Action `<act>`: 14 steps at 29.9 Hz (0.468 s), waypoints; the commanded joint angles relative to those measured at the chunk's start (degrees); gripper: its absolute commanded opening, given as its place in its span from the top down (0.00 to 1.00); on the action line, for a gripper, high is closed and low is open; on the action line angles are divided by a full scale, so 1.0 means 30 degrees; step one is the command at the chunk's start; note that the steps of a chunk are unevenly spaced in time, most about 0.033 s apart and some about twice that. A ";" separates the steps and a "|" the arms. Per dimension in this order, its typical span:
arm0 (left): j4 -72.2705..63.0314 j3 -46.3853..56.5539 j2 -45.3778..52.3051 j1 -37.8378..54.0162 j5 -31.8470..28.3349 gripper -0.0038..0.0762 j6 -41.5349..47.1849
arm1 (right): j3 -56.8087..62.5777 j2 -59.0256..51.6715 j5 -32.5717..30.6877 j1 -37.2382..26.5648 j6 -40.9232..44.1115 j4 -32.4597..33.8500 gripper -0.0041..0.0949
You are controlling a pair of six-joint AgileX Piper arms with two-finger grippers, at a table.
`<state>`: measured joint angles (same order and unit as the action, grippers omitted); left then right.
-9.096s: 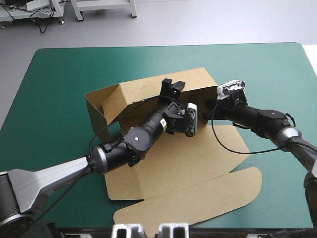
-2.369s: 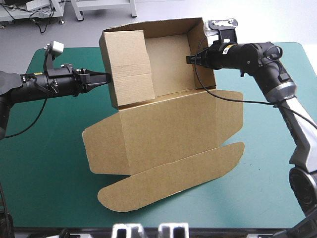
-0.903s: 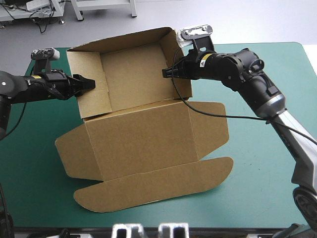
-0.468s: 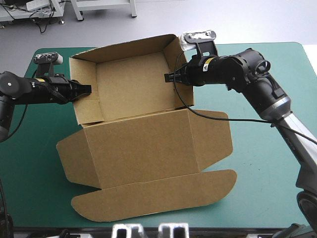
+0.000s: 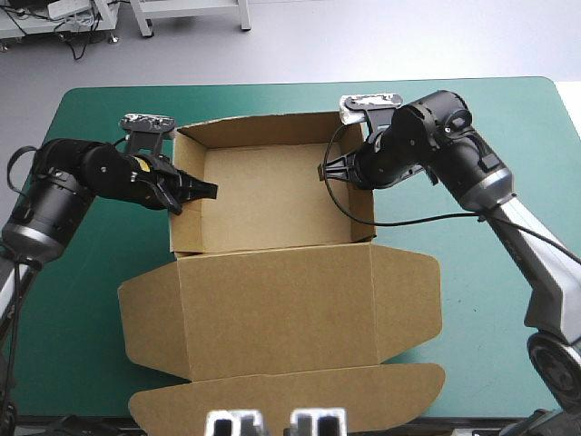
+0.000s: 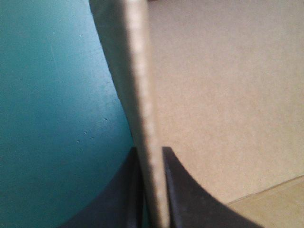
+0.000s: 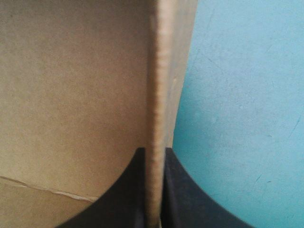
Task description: Fold the box
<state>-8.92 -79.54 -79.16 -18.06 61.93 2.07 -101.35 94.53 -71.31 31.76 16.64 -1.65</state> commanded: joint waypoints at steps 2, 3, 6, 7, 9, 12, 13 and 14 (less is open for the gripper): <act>-0.3632 -0.0768 -0.0971 -0.1317 -0.1503 0.96 0.0058 | -0.0505 0.0527 -0.0062 0.0222 -0.0190 -0.2511 0.96; -0.3632 -0.0768 -0.1455 -0.1317 -0.1459 0.96 0.0058 | -0.0505 0.0920 -0.0062 0.0222 -0.0190 -0.2207 0.96; -0.3278 -0.0768 -0.2822 -0.1317 -0.1505 0.96 0.0058 | -0.0505 0.1860 0.0314 0.0222 -0.0190 -0.1845 0.96; -0.3056 -0.0768 -0.3140 -0.1317 -0.1596 0.96 0.0058 | -0.0505 0.2188 0.0537 0.0222 -0.0190 -0.1760 0.96; -0.2707 -0.0768 -0.3802 -0.1317 -0.1955 0.96 0.0058 | -0.0505 0.2763 0.1152 0.0190 -0.0190 -0.1714 0.96; -0.2406 -0.0768 -0.4882 -0.1317 -0.2838 0.96 0.0058 | -0.0505 0.3711 0.2111 -0.0182 -0.0097 -0.2428 0.96; -0.2406 -0.0768 -0.5247 -0.1281 -0.3024 0.96 0.0058 | -0.0505 0.4071 0.2240 -0.0417 -0.0131 -0.2876 0.96; -0.2406 -0.0768 -0.5606 -0.1281 -0.3187 0.96 0.0058 | -0.0505 0.4457 0.2281 -0.0612 -0.0184 -0.3251 0.96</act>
<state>-6.24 -79.55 -96.18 -19.92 58.28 4.28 -101.17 108.28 -71.06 29.99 17.40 0.00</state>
